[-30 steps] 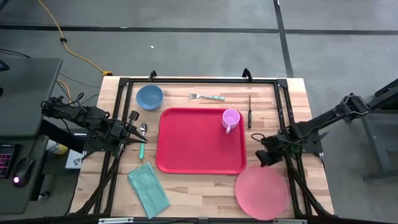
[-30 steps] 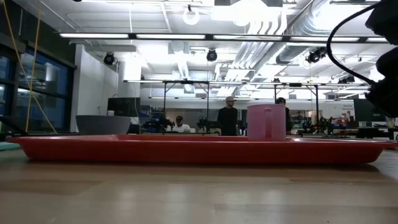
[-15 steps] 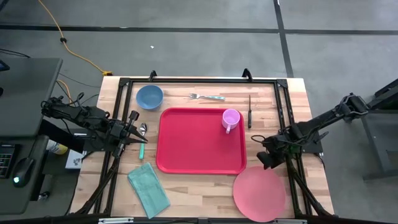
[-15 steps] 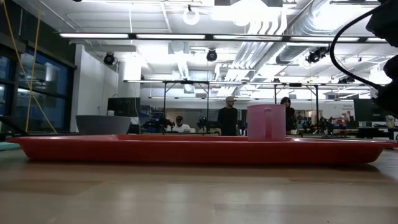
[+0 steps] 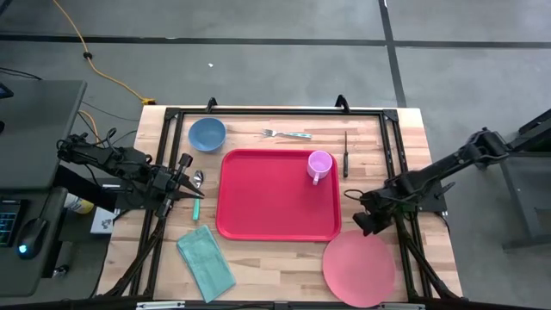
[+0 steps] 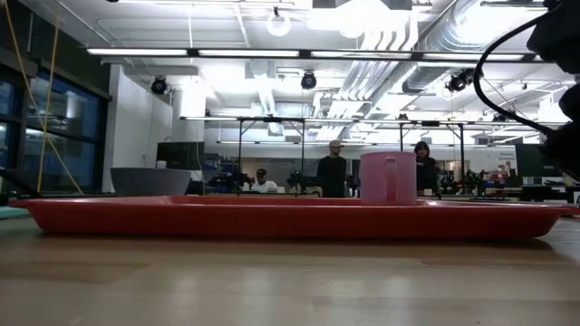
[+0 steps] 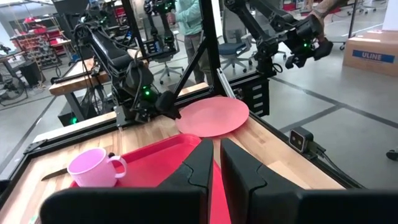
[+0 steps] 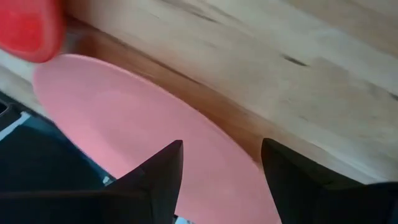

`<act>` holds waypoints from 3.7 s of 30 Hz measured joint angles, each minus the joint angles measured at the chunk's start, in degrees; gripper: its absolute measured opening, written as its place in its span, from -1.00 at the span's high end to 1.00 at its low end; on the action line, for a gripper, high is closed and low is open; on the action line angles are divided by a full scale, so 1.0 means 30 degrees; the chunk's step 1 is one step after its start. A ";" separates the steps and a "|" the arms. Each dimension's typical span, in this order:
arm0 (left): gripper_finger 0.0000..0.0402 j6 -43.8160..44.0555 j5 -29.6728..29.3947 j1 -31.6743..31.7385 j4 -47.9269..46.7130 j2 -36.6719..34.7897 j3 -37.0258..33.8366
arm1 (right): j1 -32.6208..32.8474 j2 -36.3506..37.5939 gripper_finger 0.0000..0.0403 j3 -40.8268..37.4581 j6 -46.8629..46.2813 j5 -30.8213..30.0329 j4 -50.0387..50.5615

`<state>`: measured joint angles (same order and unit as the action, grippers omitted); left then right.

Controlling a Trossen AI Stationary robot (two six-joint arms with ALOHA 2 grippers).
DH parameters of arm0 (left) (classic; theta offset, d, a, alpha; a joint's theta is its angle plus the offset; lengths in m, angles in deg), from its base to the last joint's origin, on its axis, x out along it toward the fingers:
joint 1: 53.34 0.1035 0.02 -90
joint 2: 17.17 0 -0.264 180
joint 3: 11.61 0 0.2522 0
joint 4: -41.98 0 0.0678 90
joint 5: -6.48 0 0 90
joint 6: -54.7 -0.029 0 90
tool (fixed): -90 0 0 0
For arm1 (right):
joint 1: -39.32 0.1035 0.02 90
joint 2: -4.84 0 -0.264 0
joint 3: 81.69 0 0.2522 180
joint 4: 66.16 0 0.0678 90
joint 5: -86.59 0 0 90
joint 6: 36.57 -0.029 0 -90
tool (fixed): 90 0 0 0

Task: Set up tray
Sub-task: Put the pink plate on the red tray to the bottom left of the purple cup

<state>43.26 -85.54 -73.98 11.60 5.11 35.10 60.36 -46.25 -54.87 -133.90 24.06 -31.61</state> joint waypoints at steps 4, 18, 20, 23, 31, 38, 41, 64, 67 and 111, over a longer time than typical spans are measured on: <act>0.70 0.0002 0.0013 0.0005 -0.0025 0.0002 0.0000 | 0.0002 -0.0806 0.02 0.0000 0.0311 0.0042 -0.1577; 0.70 -0.0005 0.0049 0.0005 -0.0097 0.0002 0.0000 | 0.0000 -0.1988 0.08 0.0000 0.0310 0.0245 -0.2745; 0.70 -0.0005 0.0049 0.0001 -0.0098 0.0002 0.0000 | 0.0000 -0.1988 0.14 0.0000 0.0306 0.0320 -0.2737; 0.70 -0.0005 0.0049 -0.0002 -0.0098 0.0002 0.0000 | 0.0000 -0.1988 0.26 0.0000 0.0295 0.0393 -0.2815; 0.70 -0.0005 0.0049 0.0001 -0.0105 0.0002 0.0000 | 0.0000 -0.1981 0.50 0.0000 0.0266 0.0437 -0.2898; 0.70 -0.0081 0.0049 0.0005 -0.0217 0.0002 0.0000 | 0.0003 -0.1981 0.60 0.0000 0.0306 0.0531 -0.2898; 0.70 -0.0078 0.0049 0.0005 -0.0446 0.0002 0.0000 | 0.0003 -0.1981 0.64 0.0000 0.0310 0.0556 -0.2898; 0.70 -0.0078 0.0035 0.0005 -0.0088 -0.0005 0.0000 | 0.0000 -0.1973 0.69 0.0000 0.0448 0.0094 -0.3327; 0.70 -0.0078 0.0035 0.0000 -0.0084 -0.0005 0.0000 | 0.0000 -0.1973 0.56 0.0000 0.0448 0.0099 -0.3407; 0.70 -0.0072 0.0137 0.0004 0.4663 0.3835 0.0000 | -0.0007 -0.1951 0.37 -0.0022 0.0029 -0.1188 -0.4259</act>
<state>43.04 -85.13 -73.97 25.59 16.61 35.10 60.33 -52.11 -54.94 -133.81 20.49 -44.39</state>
